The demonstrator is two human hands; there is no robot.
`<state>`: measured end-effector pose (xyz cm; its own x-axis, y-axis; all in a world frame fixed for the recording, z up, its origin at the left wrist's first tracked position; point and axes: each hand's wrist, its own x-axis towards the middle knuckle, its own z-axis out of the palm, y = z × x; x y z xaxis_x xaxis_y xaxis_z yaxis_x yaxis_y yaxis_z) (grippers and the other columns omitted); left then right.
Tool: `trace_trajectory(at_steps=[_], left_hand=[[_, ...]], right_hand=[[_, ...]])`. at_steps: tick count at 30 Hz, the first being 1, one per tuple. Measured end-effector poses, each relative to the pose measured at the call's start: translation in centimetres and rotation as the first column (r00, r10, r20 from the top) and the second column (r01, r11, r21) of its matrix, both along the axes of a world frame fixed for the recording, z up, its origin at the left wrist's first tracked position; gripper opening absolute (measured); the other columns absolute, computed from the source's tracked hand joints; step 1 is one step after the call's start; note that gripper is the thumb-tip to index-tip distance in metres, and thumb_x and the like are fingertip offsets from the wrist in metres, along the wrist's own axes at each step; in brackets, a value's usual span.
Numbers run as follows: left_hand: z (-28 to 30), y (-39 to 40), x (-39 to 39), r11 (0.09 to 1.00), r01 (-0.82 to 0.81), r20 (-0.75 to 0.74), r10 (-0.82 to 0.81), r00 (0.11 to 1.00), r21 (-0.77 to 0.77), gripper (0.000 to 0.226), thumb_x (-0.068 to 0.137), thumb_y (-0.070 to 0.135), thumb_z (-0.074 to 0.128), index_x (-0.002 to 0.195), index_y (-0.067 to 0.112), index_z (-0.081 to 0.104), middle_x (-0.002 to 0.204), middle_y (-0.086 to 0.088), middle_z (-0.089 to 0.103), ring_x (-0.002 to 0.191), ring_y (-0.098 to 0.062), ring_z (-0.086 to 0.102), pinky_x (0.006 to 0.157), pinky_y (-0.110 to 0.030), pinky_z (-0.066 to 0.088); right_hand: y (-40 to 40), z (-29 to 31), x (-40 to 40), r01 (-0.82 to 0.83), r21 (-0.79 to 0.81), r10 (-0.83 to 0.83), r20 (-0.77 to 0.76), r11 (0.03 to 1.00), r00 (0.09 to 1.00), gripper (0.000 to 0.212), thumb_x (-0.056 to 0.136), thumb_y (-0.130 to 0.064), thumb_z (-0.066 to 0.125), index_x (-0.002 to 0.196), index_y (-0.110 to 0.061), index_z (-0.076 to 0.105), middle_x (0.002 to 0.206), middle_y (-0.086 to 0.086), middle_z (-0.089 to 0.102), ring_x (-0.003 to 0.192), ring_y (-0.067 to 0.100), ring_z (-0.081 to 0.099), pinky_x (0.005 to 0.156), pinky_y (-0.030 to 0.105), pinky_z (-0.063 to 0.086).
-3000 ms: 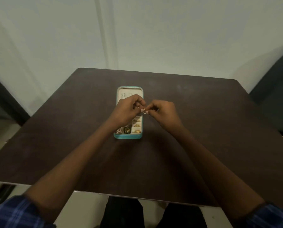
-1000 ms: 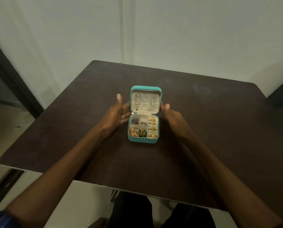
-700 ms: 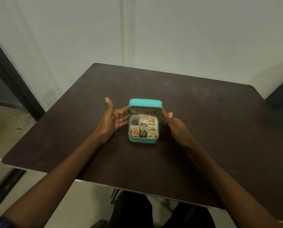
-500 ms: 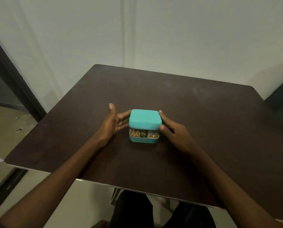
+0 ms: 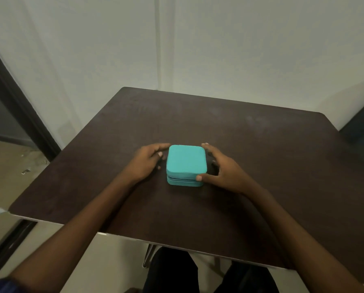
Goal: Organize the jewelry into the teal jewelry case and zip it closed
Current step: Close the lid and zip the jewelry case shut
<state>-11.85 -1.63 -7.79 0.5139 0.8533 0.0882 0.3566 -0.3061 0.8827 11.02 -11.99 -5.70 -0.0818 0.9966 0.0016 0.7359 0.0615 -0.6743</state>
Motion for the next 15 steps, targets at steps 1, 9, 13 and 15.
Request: trace_trajectory(at_steps=[1, 9, 13, 15], left_hand=[[0.2, 0.5, 0.3, 0.997, 0.051, -0.082, -0.047, 0.996, 0.049, 0.039, 0.097, 0.002, 0.039, 0.13, 0.016, 0.054, 0.124, -0.005, 0.063, 0.097, -0.014, 0.06, 0.077, -0.023, 0.049], [1.7, 2.6, 2.0, 0.96, 0.223, -0.444, -0.127, 0.887, 0.17, 0.037, 0.093, -0.001, 0.042, 0.122, 0.011, 0.061, 0.119, -0.006, 0.065, 0.107, -0.02, 0.059, 0.086, -0.026, 0.042], [1.5, 2.4, 1.9, 0.958, 0.128, -0.527, 0.029, 0.85, 0.258, 0.024, 0.096, 0.009, 0.044, 0.1, 0.002, 0.066, 0.1, -0.013, 0.068, 0.082, -0.022, 0.057, 0.07, -0.027, 0.036], [0.9, 1.8, 1.8, 0.946, 0.08, -0.556, 0.116, 0.823, 0.315, 0.024, 0.095, 0.011, 0.043, 0.084, 0.002, 0.061, 0.09, -0.015, 0.063, 0.076, -0.024, 0.053, 0.067, -0.028, 0.032]], right_hand=[[0.4, 0.2, -0.2, -0.027, -0.012, 0.027, 0.005, 1.0, 1.0, 0.099, 0.069, -0.059, 0.07, 0.147, -0.033, 0.013, 0.156, -0.007, 0.018, 0.141, 0.014, 0.023, 0.113, 0.038, 0.029], [1.9, 0.0, -0.9, -0.083, -0.055, 0.091, 0.155, 0.995, 0.984, 0.089, 0.073, -0.059, 0.066, 0.145, -0.036, 0.019, 0.15, -0.003, 0.021, 0.134, 0.016, 0.026, 0.104, 0.028, 0.03], [1.8, 0.1, -1.0, -0.076, -0.051, 0.083, 0.156, 0.996, 0.984, 0.088, 0.074, -0.057, 0.067, 0.145, -0.034, 0.02, 0.148, -0.002, 0.023, 0.131, 0.016, 0.028, 0.103, 0.029, 0.031], [1.7, 0.2, -1.0, -0.072, -0.051, 0.079, 0.161, 0.996, 0.984, 0.087, 0.075, -0.056, 0.066, 0.145, -0.034, 0.021, 0.148, -0.002, 0.023, 0.131, 0.016, 0.028, 0.102, 0.028, 0.032]])
